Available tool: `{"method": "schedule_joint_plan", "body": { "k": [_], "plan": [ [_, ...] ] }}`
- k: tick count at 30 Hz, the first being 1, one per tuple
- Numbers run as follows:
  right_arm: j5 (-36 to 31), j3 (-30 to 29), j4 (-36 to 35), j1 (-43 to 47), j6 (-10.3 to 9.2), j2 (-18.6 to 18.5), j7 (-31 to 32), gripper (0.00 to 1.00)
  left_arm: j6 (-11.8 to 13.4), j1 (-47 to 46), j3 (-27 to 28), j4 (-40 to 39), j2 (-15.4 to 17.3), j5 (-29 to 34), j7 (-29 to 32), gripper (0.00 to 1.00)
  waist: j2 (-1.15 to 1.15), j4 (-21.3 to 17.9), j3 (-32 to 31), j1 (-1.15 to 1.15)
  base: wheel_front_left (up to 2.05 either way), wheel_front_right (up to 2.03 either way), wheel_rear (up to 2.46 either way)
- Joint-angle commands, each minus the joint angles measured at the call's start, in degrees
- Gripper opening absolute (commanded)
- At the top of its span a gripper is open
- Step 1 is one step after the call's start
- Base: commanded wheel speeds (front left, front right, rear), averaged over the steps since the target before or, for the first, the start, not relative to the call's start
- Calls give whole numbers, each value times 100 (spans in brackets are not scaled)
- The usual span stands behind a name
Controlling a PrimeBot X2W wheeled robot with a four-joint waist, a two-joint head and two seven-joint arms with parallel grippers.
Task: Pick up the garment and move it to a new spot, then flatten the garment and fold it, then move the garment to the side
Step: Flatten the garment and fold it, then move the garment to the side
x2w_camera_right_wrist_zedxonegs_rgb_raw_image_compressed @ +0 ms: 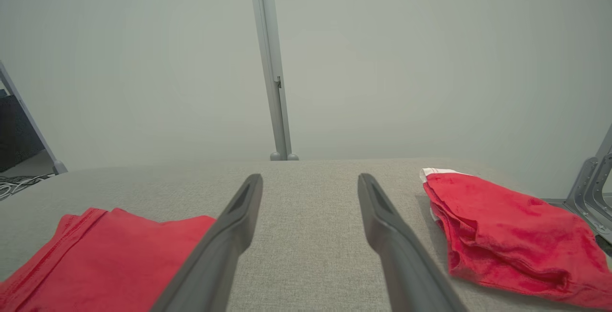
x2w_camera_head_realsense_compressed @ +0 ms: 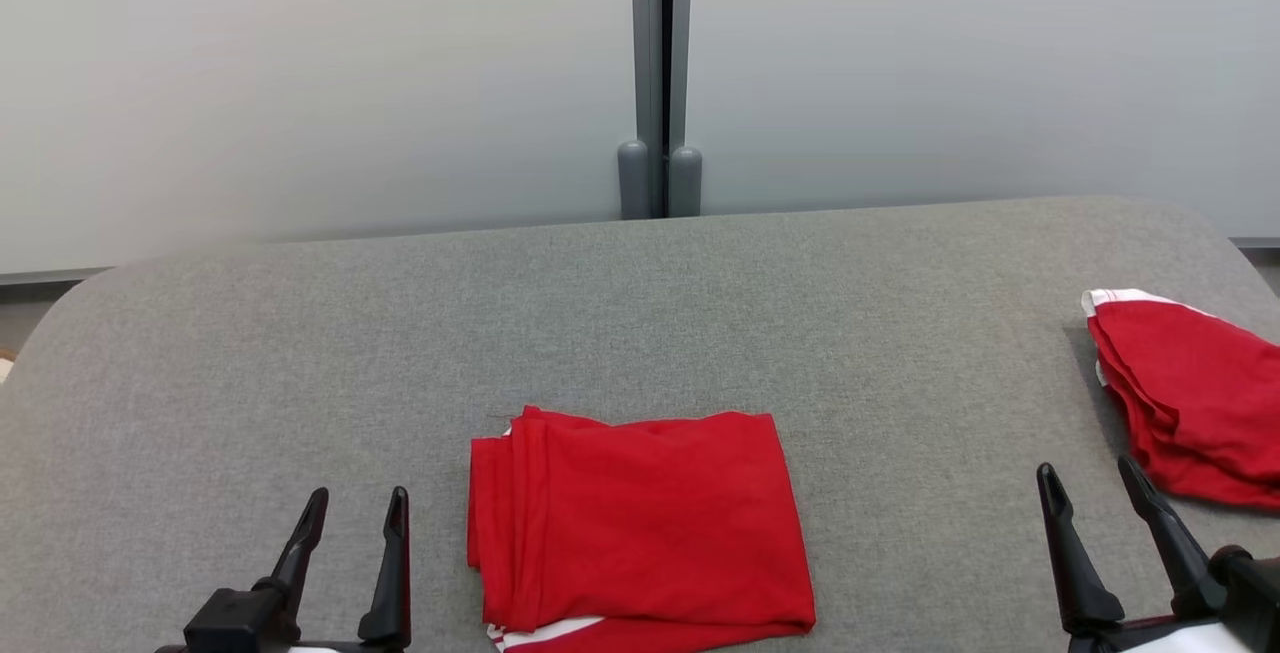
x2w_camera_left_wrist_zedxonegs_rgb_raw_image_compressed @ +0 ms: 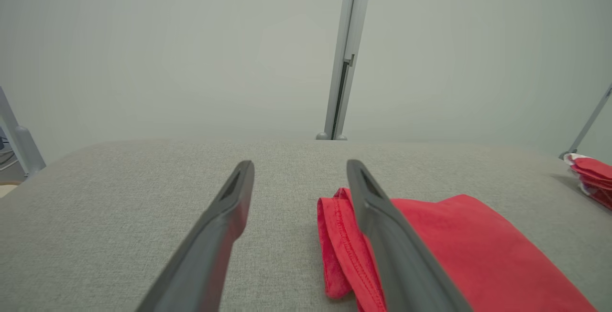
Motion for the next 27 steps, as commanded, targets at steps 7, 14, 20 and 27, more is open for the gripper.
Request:
{"method": "schedule_joint_plan", "body": {
  "k": [7,14,20,27],
  "plan": [
    [15,-78,-180,182,0,-4,142,100,86,131,5,-123,66,-33,76,100,0,-26,-115,0,0,0,0],
    [-5,-93,-214,101,0,17,149,100,151,84,13,-166,90,-56,96,100,0,-11,-66,0,0,0,0],
    [6,-112,-194,66,0,28,132,100,164,50,-8,-149,113,-67,97,100,0,-12,-53,0,0,0,0],
    [9,-114,-161,110,0,9,161,100,168,16,-34,-131,137,-95,85,100,0,9,-34,0,0,0,0]
  ]
}}
